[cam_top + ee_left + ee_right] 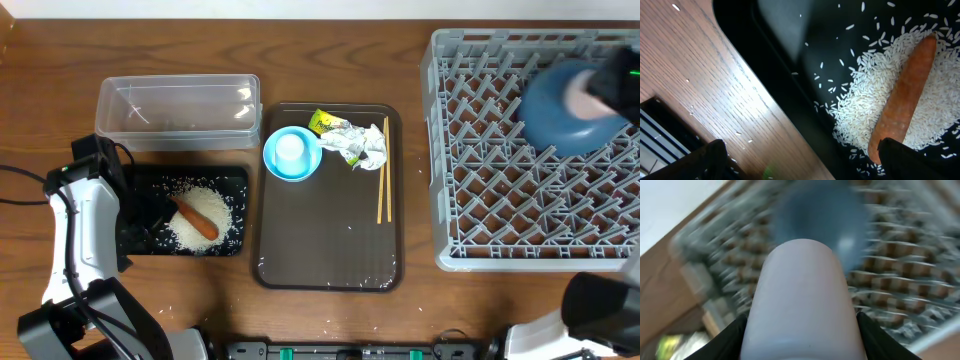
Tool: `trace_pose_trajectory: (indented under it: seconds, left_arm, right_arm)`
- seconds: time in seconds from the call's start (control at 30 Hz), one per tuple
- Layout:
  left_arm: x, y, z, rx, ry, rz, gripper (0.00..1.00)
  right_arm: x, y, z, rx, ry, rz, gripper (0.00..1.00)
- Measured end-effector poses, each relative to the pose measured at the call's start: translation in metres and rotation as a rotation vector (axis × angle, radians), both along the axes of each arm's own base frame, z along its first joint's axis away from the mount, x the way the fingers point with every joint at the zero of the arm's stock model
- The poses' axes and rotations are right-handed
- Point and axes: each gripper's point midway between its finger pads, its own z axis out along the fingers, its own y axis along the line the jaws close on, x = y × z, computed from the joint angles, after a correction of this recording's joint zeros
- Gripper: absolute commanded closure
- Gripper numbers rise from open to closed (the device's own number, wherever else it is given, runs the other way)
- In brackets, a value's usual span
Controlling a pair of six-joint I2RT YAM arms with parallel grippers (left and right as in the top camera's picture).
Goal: Sort waste into correct bins and load items into the dishwasher rack
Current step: 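Carry the white cup into the dish rack and release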
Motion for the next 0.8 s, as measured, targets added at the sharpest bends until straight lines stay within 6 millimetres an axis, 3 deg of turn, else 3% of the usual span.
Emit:
trace_pose_trajectory:
  seconds: [0.17,0.33,0.6,0.67,0.77,0.8]
  left_arm:
    - [0.000,0.000,0.000,0.000,0.000,0.000,0.01]
    - [0.000,0.000,0.000,0.000,0.000,0.000,0.01]
    - [0.000,0.000,0.000,0.000,0.000,0.000,0.01]
    - [0.000,0.000,0.000,0.000,0.000,0.000,0.01]
    - [0.000,0.000,0.000,0.000,0.000,0.000,0.01]
    - [0.000,0.000,0.000,0.000,0.000,0.000,0.01]
  right_arm:
    - [-0.012,-0.065,-0.017,0.005,0.020,-0.152,0.50]
    - [-0.013,-0.109,-0.046,0.020,0.058,-0.230,0.48]
    - [-0.004,-0.142,-0.086,0.029,0.101,-0.249,0.44]
    - [-0.003,-0.146,-0.093,0.033,0.111,-0.250,0.38]
    - [-0.002,-0.147,-0.102,0.036,0.130,-0.247,0.05]
    - [-0.002,-0.148,-0.103,0.035,0.133,-0.243,0.02]
